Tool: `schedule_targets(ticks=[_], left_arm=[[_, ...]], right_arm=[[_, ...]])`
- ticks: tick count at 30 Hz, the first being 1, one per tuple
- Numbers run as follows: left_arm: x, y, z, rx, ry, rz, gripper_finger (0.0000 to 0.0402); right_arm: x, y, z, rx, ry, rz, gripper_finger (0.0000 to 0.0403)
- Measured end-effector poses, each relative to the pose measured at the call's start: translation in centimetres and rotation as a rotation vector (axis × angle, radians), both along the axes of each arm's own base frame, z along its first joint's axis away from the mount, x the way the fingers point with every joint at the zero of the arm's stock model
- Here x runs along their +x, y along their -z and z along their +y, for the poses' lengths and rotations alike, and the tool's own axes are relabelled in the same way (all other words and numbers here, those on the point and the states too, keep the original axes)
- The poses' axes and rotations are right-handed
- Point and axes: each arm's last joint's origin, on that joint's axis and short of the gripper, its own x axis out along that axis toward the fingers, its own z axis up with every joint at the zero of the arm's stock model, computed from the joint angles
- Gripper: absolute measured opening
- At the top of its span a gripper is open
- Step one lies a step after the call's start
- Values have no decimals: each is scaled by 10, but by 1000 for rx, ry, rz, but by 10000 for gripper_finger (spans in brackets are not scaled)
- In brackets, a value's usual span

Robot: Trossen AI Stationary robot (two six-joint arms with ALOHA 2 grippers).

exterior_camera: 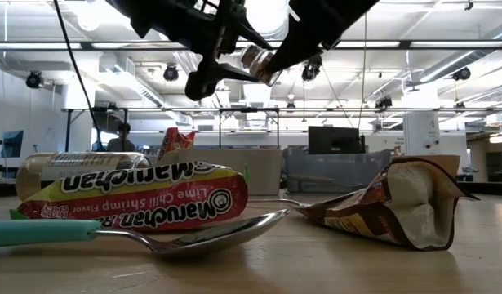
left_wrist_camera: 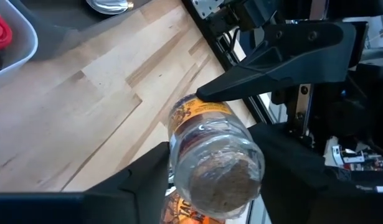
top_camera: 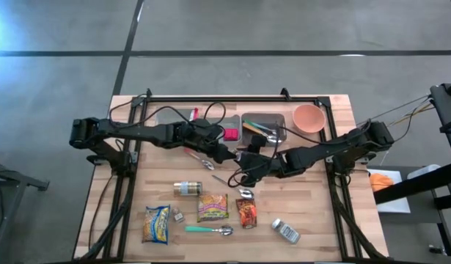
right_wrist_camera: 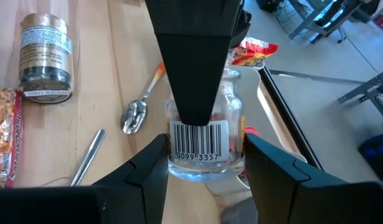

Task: Pick & Place Food Item
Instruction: Put the top brown seasoning bottle into the right gray bin

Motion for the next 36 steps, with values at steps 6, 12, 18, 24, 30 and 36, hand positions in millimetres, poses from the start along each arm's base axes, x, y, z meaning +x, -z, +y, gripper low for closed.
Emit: schedule_targets(ticks=[6,12,18,24,30,36], left_arm=[[0,1,0,2,5,6,173],[-1,-1,0,8,19,2,173],[-9,-13,4,22,44,-32,171],[-27,-26,20,49,1,-16,171],[-48,-41,44,79,-61,74,171],[-52,-72,70,252,-50,237,171]], right_arm=[[0,0,0,-6,-2,5,169],[0,0,0,1,-7,0,196],[2,0,1,73,-31,-11,294],[-2,0,-2,53,75,-30,338],[-10,6,-3,105,140,28,342],[-21,16,3,171,213,77,342]])
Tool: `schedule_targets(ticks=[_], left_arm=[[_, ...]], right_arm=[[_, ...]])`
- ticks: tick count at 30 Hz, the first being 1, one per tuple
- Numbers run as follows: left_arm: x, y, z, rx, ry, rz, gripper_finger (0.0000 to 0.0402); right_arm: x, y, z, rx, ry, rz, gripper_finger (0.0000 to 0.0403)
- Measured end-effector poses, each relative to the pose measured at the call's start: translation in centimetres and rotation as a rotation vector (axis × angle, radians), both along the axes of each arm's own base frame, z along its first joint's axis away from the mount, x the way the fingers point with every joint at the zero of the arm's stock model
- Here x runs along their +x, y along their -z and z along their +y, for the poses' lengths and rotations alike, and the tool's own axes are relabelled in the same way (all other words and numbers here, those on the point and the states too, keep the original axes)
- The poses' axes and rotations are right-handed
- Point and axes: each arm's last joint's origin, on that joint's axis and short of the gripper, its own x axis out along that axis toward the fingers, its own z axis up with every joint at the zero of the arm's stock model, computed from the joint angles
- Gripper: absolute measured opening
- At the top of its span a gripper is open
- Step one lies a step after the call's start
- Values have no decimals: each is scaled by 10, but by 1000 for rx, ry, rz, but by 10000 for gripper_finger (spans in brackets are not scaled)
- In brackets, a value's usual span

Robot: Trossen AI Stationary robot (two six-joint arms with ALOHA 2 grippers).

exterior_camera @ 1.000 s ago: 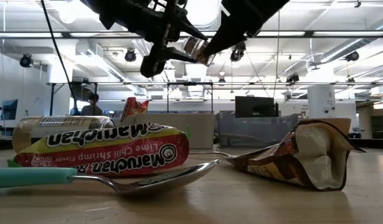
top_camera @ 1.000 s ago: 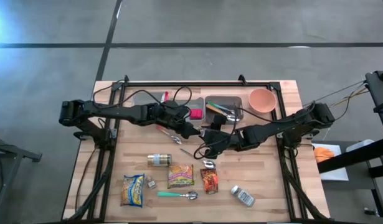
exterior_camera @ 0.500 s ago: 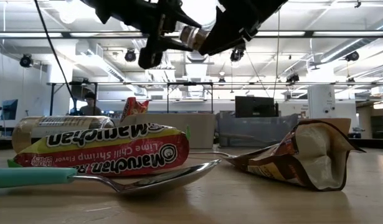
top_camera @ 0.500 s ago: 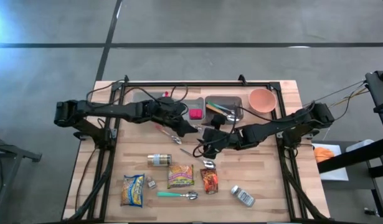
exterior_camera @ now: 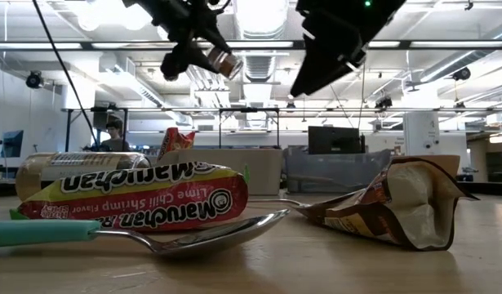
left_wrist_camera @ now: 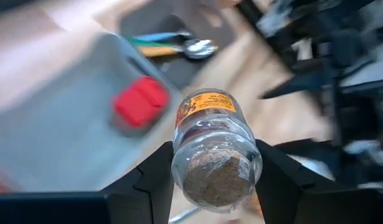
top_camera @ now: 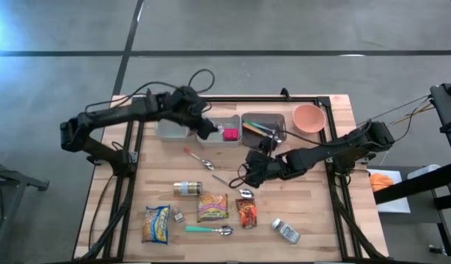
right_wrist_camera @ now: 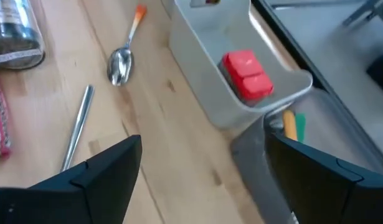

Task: Pick & Place Food Item
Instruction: Put the top brown seasoning bottle into the right gray bin

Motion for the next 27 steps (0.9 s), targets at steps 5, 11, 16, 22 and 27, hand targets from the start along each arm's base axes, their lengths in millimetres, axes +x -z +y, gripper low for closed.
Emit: schedule_targets(ticks=[5,11,16,22,27], left_arm=[[1,-14,16,190,69,203,171],[15,4,25,268,125,402,171],[28,27,32,281,168,485,171],[40,50,40,309,159,583,171],[47,65,44,329,189,640,171]], right_arm=[[-7,10,8,18,0,15,343],[-13,18,9,1,-11,65,343],[-18,27,7,-14,-11,112,343],[-21,33,4,-32,-20,142,343],[-21,34,2,-33,-13,145,343]])
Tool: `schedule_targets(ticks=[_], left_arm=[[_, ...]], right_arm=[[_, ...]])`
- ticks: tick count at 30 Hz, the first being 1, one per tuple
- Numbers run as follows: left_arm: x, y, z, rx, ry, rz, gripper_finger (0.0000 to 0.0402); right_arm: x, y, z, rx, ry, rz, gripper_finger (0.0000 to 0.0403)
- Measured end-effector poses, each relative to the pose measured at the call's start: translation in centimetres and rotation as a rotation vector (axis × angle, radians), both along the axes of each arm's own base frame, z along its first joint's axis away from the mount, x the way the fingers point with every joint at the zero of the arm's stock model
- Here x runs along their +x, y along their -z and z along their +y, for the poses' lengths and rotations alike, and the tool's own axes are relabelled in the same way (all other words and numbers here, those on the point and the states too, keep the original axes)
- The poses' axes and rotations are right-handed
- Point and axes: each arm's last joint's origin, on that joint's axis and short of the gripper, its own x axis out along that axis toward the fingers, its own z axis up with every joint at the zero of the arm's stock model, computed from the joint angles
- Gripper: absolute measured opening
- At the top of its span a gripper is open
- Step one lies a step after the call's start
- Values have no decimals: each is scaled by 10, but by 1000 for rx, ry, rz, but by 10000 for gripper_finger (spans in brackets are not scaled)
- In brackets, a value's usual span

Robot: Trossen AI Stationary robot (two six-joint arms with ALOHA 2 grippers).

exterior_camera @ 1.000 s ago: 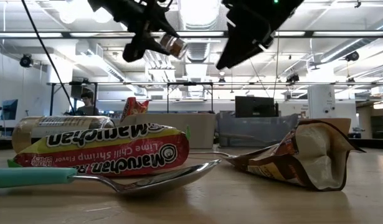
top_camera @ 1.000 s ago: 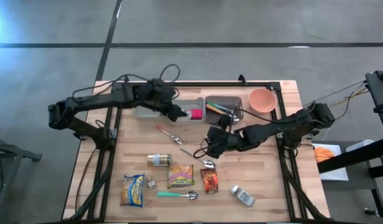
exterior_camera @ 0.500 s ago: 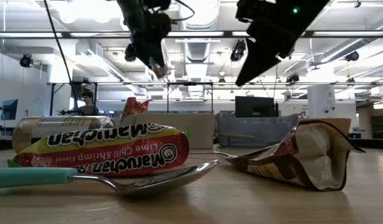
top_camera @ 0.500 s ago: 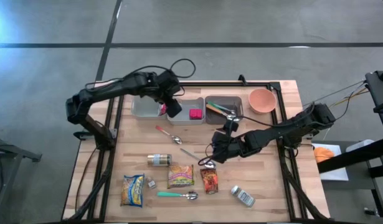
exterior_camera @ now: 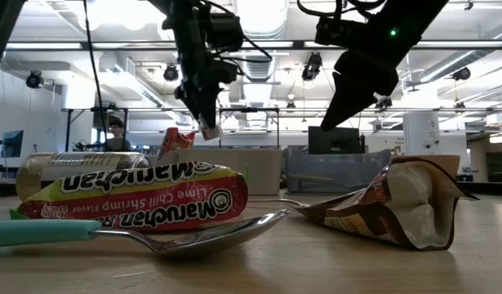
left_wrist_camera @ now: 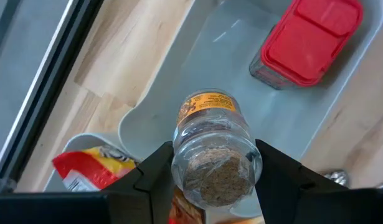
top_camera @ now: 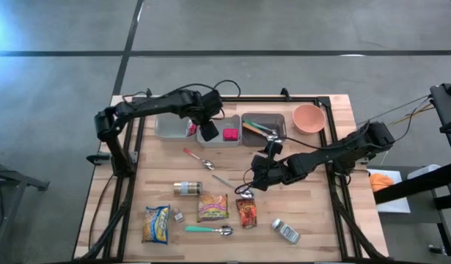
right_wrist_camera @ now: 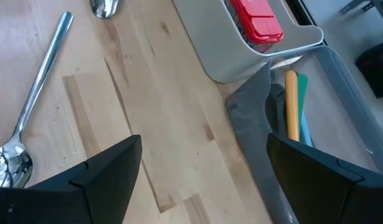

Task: Pick & Place Food Item
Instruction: Put the top brown seasoning bottle into the right gray bin

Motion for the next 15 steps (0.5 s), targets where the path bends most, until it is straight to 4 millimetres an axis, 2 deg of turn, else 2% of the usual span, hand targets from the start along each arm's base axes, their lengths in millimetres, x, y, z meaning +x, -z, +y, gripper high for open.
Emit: schedule_targets(ticks=[4,11,15], left_arm=[[6,4,4,14,17,9,171],[23,-1,16,21,12,5,171],[32,0,24,-6,29,88,171]], right_arm=[[-1,2,0,-2,-2,6,343],[-3,6,-1,-7,-3,20,343],[-5,8,-1,-9,-3,27,343]])
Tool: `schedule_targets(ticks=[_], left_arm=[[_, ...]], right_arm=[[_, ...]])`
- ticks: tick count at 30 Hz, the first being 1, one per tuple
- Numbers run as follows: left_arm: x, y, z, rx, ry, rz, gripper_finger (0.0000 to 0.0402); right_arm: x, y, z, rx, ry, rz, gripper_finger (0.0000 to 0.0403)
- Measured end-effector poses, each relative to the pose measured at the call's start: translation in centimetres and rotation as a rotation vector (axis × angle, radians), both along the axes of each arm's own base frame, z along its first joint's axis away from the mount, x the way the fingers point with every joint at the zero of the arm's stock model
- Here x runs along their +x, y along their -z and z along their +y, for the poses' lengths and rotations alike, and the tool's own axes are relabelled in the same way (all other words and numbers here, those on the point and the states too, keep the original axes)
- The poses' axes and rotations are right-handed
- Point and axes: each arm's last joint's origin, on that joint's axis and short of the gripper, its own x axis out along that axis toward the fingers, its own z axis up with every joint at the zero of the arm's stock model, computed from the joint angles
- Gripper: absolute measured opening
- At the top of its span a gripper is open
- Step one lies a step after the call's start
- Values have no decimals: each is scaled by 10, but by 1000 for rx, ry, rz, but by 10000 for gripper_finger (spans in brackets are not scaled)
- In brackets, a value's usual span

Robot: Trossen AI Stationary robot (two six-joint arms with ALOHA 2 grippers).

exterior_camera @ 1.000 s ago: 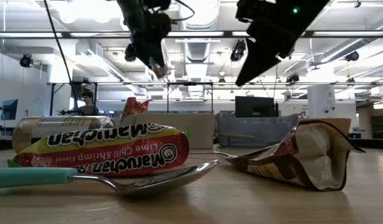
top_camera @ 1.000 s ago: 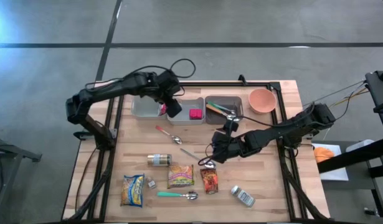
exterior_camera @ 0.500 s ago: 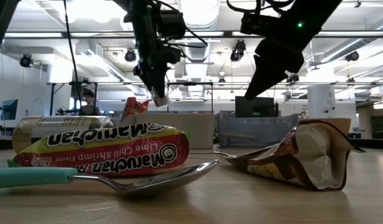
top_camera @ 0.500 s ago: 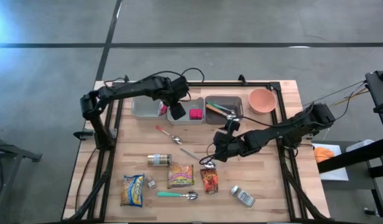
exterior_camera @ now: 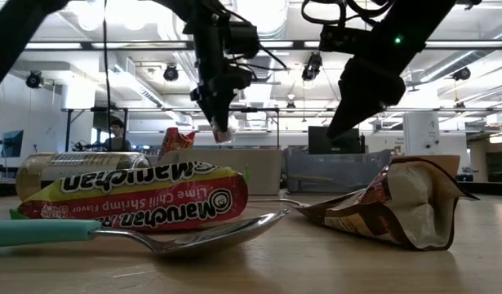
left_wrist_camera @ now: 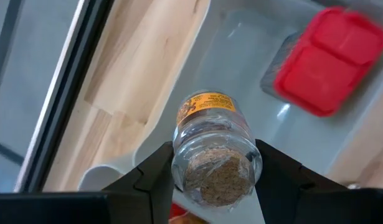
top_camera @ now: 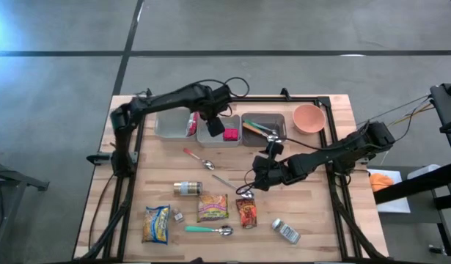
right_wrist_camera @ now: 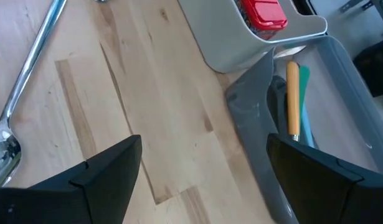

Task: Pick & Place Food Item
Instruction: Put the top brown seasoning bottle into the right gray bin

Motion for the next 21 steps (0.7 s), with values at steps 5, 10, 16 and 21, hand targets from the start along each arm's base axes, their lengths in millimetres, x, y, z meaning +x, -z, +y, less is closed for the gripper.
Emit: schedule_targets(ticks=[5,10,16,21], left_arm=[[7,9,7,-35,24,97,171],[10,25,6,-110,88,135,171],[7,31,5,-141,95,180,171],[4,33,1,-173,106,203,171]], right_arm=[[0,1,1,16,-5,4,343],[0,1,1,28,-11,9,343],[-1,3,1,44,-19,16,343],[-2,4,1,44,-19,18,343]])
